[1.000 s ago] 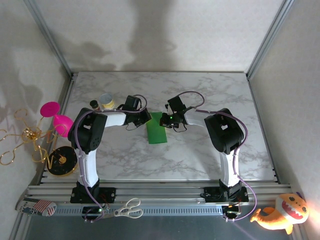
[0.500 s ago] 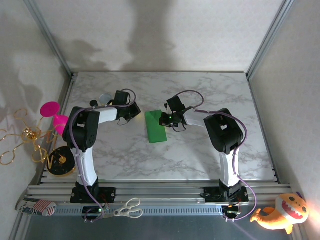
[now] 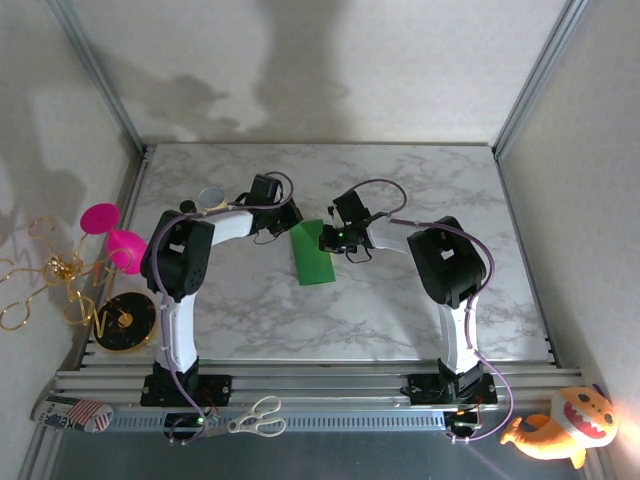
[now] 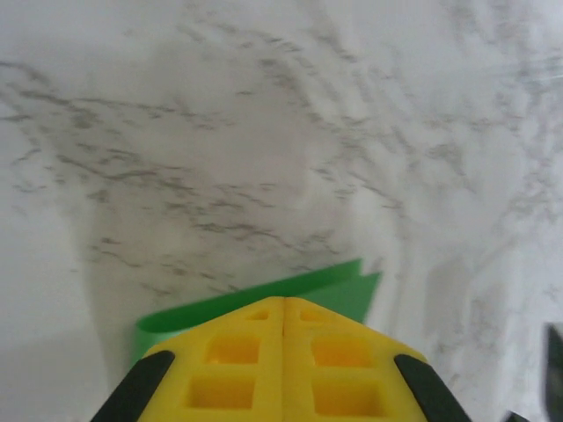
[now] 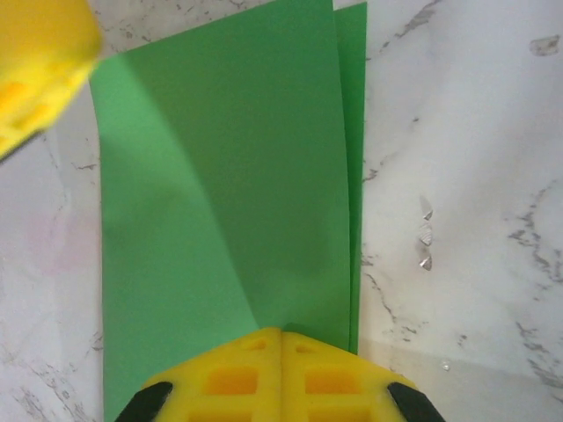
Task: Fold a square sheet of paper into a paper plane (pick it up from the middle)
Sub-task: Rotate the square sheet of paper at the center of the table.
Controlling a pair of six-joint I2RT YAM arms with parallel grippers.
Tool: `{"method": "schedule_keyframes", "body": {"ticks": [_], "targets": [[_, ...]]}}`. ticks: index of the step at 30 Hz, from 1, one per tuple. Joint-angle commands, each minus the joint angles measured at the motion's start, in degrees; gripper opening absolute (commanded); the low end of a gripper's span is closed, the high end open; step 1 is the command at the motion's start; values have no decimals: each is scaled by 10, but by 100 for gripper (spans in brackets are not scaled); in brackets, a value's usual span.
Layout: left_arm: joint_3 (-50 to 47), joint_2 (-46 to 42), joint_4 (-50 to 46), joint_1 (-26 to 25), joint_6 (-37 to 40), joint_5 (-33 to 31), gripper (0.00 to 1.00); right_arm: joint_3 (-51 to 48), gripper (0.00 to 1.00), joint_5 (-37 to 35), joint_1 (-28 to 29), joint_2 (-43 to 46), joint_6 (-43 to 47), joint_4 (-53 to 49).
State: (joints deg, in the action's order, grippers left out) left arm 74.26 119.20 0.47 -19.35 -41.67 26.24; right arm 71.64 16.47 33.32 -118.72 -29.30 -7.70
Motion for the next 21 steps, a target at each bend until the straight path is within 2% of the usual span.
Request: {"method": "schedule_keyframes", "body": {"ticks": [1, 6, 11, 14, 21], "targets": [[1, 25, -37, 12, -5, -27, 0, -55, 3, -164, -18, -96, 37, -163], [-28, 19, -18, 24, -7, -27, 0, -50, 4, -161, -18, -92, 77, -168], [-11, 17, -48, 51, 25, -59, 0, -45, 5, -165, -19, -88, 118, -175], [5, 7, -56, 61, 38, -56, 1, -41, 5, -160, -19, -85, 138, -178], [-19, -70, -45, 35, 42, -20, 3, 0, 5, -138, -21, -78, 199, -194]]}}
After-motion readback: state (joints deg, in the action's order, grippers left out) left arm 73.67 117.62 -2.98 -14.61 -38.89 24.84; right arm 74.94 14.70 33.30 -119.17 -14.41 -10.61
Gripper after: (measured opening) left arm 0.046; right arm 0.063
